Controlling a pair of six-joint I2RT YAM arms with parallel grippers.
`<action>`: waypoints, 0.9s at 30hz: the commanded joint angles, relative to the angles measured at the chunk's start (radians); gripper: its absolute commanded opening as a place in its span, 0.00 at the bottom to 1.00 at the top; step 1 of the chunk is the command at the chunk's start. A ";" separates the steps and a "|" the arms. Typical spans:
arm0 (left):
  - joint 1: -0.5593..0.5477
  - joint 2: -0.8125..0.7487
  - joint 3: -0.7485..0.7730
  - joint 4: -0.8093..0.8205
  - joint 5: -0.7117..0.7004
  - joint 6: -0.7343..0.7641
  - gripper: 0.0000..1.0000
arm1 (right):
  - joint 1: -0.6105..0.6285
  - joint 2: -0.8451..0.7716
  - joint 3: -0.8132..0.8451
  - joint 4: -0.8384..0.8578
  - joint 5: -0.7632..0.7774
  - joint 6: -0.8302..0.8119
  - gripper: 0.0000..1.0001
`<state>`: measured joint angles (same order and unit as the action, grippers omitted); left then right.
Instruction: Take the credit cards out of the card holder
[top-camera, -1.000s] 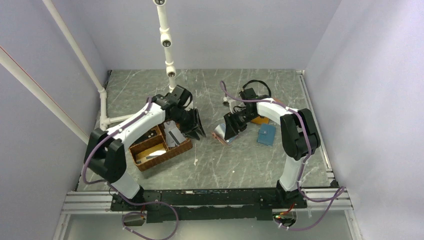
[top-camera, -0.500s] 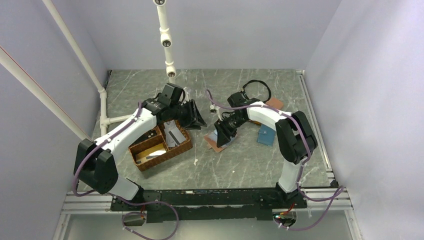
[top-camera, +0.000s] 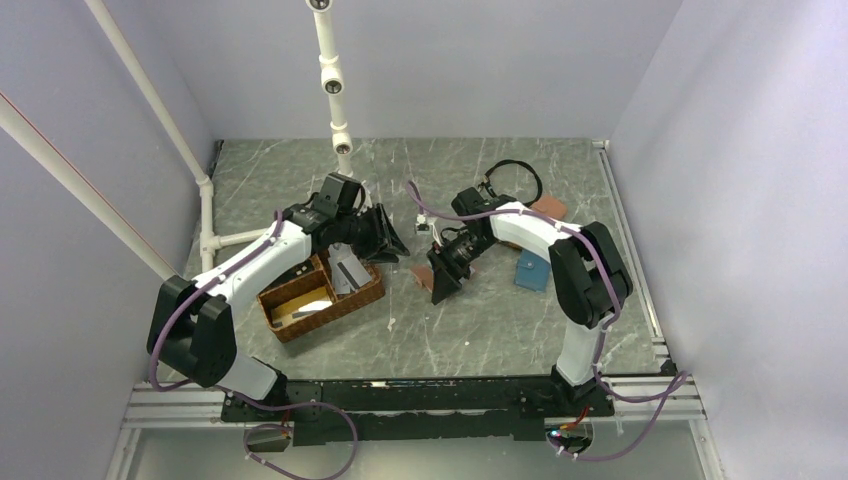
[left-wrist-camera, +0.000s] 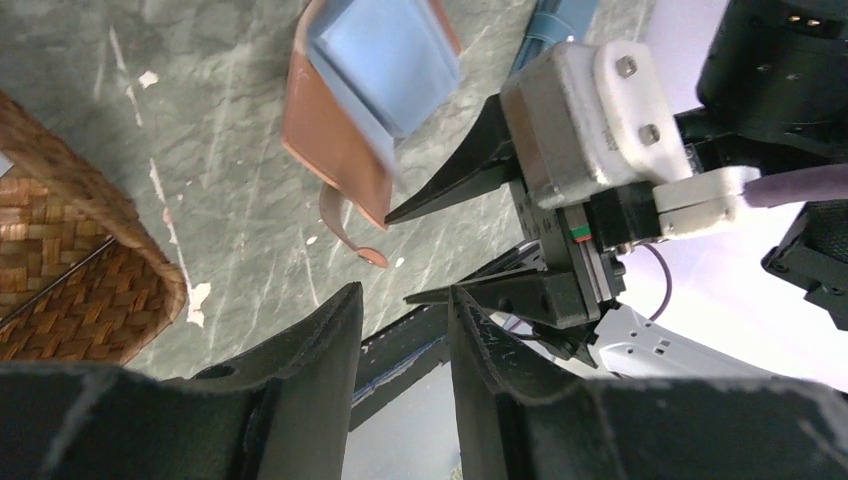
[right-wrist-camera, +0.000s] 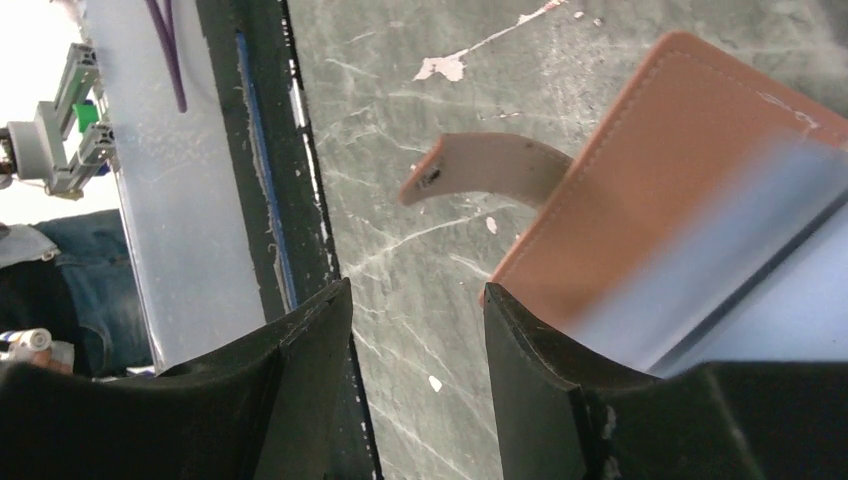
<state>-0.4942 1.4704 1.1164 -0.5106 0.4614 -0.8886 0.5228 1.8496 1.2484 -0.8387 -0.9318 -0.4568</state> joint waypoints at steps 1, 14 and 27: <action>0.002 -0.019 -0.007 0.106 0.055 -0.014 0.42 | 0.004 0.005 0.052 -0.060 -0.090 -0.077 0.54; 0.002 0.048 0.001 0.183 0.085 -0.036 0.38 | -0.041 -0.009 0.083 -0.117 -0.166 -0.125 0.54; 0.002 0.039 -0.010 0.241 0.077 -0.026 0.37 | -0.207 -0.049 -0.002 0.105 0.154 0.103 0.57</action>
<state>-0.4942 1.5311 1.1152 -0.3256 0.5262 -0.9211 0.3241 1.8206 1.2644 -0.8288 -0.9329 -0.4328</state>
